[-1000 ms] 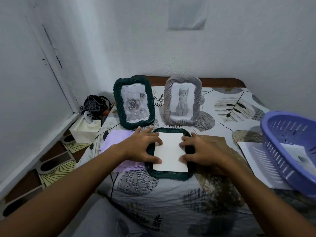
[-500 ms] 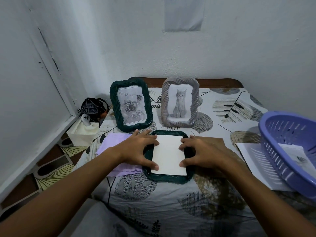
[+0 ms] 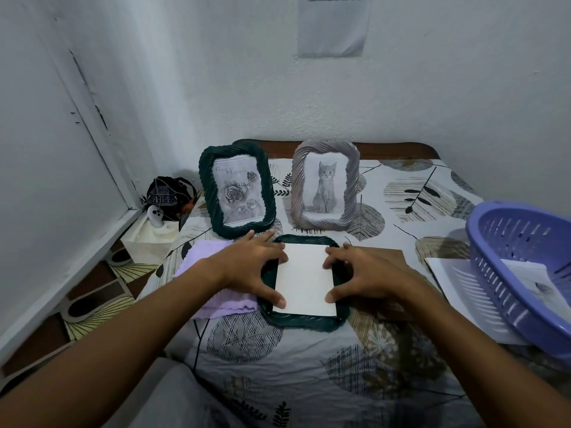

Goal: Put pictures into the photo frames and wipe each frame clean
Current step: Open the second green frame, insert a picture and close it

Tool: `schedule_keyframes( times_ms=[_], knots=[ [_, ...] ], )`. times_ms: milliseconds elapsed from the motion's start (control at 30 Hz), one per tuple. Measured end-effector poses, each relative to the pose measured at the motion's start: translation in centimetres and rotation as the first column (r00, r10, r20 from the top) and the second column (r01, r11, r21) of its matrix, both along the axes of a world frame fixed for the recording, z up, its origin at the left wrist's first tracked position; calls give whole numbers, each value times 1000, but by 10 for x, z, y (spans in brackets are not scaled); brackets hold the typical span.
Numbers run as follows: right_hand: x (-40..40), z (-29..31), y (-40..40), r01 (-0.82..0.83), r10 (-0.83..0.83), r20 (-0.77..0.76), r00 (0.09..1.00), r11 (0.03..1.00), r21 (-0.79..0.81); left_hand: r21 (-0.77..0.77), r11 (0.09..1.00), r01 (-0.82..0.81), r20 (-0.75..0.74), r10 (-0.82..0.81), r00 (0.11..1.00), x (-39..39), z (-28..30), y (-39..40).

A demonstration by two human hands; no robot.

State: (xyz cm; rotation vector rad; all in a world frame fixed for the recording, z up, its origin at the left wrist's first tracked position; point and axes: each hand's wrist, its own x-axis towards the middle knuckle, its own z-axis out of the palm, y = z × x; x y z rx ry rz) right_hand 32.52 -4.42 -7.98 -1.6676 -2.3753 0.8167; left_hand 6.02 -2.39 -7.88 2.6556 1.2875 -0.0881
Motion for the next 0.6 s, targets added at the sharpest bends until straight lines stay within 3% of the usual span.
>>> schedule_keyframes(
  times_ms=[600],
  knots=[
    [-2,5,0,-3,4,-12,1000,999,38,-32,999,-23,-62,21,998,8,10,-1]
  ],
)
